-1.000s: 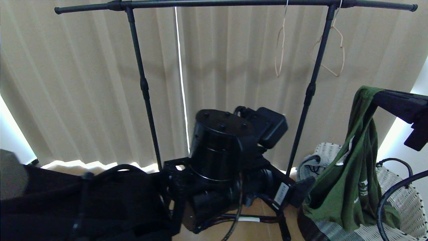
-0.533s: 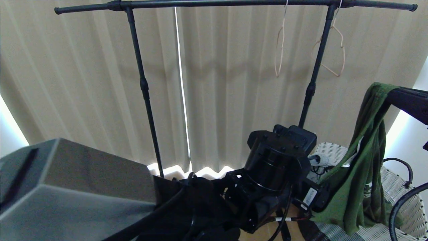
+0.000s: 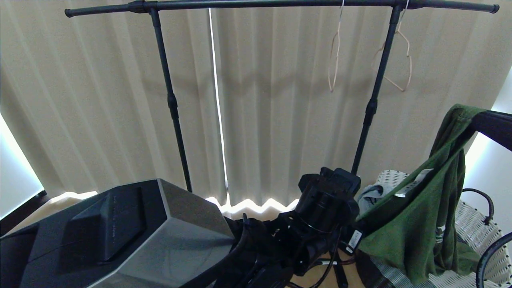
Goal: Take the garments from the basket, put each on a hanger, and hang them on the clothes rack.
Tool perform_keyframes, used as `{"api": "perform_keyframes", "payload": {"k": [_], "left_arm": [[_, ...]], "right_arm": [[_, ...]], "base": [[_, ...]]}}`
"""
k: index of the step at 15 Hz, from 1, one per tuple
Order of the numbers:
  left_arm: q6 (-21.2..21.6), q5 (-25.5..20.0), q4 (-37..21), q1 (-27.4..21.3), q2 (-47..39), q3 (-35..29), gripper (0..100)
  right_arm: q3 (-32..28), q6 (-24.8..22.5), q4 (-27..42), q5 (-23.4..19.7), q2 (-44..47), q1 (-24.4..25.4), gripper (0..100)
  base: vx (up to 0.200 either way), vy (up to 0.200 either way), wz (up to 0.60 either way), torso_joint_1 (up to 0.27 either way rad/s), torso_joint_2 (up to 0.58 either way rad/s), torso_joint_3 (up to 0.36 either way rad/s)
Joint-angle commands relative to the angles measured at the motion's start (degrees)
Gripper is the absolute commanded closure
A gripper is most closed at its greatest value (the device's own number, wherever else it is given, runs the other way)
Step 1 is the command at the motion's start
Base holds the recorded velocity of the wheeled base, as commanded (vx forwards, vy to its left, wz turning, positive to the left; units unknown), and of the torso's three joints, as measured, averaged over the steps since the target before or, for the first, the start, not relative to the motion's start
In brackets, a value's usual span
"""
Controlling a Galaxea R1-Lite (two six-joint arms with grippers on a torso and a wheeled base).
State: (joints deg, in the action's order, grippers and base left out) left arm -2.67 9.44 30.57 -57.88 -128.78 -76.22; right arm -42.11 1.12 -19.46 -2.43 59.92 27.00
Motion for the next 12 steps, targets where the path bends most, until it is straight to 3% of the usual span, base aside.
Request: {"api": "perform_keyframes", "payload": {"k": [1,3,4,6,8,10,11,12], "left_arm": [[-0.14,1.38,0.98,0.4,1.52,2.48,100],[0.38,7.26,7.57,0.31,3.27,6.87,100],[3.11,8.93,14.95,0.75,7.05,13.99,100],[6.19,8.41,16.18,4.27,18.39,23.39,100],[6.8,8.41,10.21,7.78,29.73,26.38,100],[7.06,5.59,-7.37,12.97,42.03,21.99,100],[7.06,4.45,-10.1,14.02,43.44,20.58,100],[6.98,-0.82,-21.17,17.63,47.04,13.37,100]], "right_arm": [[0.27,0.02,-0.06,0.05,0.29,-0.02,100],[0.27,0.2,-0.06,0.05,1.43,-0.02,100],[0.36,0.99,-0.14,-0.12,3.54,-0.02,100],[0.01,0.99,-1.11,-0.21,7.41,-0.02,100],[-1.66,0.99,-1.64,-0.21,8.55,-0.02,100],[-2.81,0.99,-1.81,-0.21,8.81,-0.02,100],[-2.89,1.08,-1.81,-0.21,8.81,-0.02,100],[-3.77,0.99,-1.9,-0.21,8.99,-0.02,100]], "base": [[0.0,0.0,0.0,0.0,0.0,0.0],[0.0,0.0,0.0,0.0,0.0,0.0],[0.0,0.0,0.0,0.0,0.0,0.0],[0.0,0.0,0.0,0.0,0.0,0.0],[0.0,0.0,0.0,0.0,0.0,0.0],[0.0,0.0,0.0,0.0,0.0,0.0],[0.0,0.0,0.0,0.0,0.0,0.0],[0.0,0.0,0.0,0.0,0.0,0.0]]}}
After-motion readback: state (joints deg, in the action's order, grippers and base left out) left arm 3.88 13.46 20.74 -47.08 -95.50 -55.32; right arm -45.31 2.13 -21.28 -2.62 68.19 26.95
